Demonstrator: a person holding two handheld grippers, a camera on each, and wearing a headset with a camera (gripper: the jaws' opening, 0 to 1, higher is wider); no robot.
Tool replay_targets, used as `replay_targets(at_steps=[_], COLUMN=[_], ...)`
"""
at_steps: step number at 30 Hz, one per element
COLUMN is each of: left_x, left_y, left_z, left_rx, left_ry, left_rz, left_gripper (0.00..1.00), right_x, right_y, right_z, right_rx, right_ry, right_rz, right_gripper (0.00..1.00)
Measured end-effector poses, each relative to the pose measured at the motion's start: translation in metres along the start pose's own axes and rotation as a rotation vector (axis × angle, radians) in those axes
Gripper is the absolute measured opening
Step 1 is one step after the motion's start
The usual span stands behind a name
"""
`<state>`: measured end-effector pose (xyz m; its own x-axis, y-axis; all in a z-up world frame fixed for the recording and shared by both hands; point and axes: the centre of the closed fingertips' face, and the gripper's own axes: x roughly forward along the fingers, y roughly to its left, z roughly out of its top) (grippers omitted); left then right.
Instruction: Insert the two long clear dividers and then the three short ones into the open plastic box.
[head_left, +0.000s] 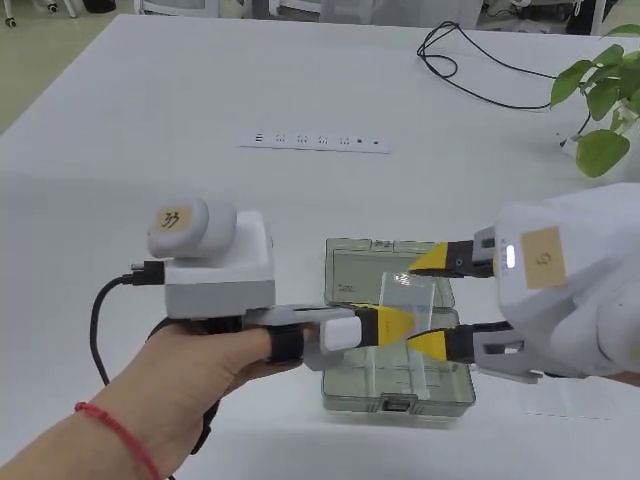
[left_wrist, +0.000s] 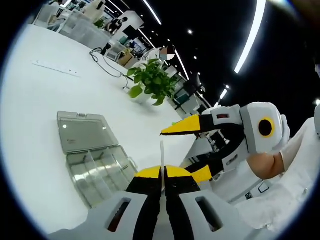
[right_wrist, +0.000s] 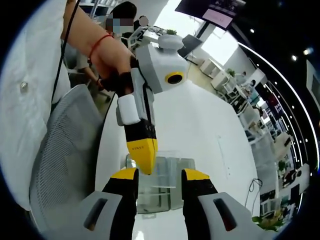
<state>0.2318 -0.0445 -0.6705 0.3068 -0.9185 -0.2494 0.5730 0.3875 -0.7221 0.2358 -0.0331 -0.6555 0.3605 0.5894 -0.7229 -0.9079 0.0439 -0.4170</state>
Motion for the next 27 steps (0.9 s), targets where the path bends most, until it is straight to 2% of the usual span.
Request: replay_targets(at_steps=[2,4,5,7,9,10,11,17,22,27], left_x=[-0.001,-0.002,-0.003,-0.004,-0.005,-0.005,-0.005,-0.007,-0.007,-0.008], left_y=[0.001,0.002,0.001,-0.003,-0.006,-0.007,-0.010,-0.014,-0.020,-0.025], left_z=[-0.002,-0.004,-0.005,-0.011,-0.016,-0.018,-0.020,-0.029,-0.030,-0.028], left_rx=[0.066,0.198,0.244,0.354,0.434,0.468,0.509,0.637,0.652,0.647], left_ry=[0.010,0.025,0.031,0.058,0.080,0.089,0.095,0.118,0.104,0.084], left_rz=[0.004,-0.003,-0.012,-0.035,-0.058,-0.064,-0.075,-0.115,-0.142,-0.163], left_gripper=[0.00,0.00,0.00,0.00,0.00,0.00,0.00,0.00,0.00,0.00], right_x=[-0.003,-0.006,-0.008,-0.011,-0.014,-0.015,-0.015,-0.018,-0.023,-0.022], right_y=[-0.002,-0.005,-0.005,-0.002,-0.002,0.001,0.004,0.012,0.025,0.032], right_z=[0.001,0.002,0.003,0.004,0.006,0.007,0.005,0.005,0.012,0.012], right_rx=[0.019,0.055,0.075,0.113,0.145,0.159,0.175,0.210,0.228,0.218], right_ry=[-0.013,-0.042,-0.055,-0.080,-0.108,-0.119,-0.130,-0.165,-0.182,-0.170], right_rz=[0.006,0.033,0.049,0.111,0.151,0.185,0.241,0.381,0.493,0.546], right_gripper=[0.35,0.35,0.34,0.32,0.28,0.28,0.26,0.18,0.14,0.11])
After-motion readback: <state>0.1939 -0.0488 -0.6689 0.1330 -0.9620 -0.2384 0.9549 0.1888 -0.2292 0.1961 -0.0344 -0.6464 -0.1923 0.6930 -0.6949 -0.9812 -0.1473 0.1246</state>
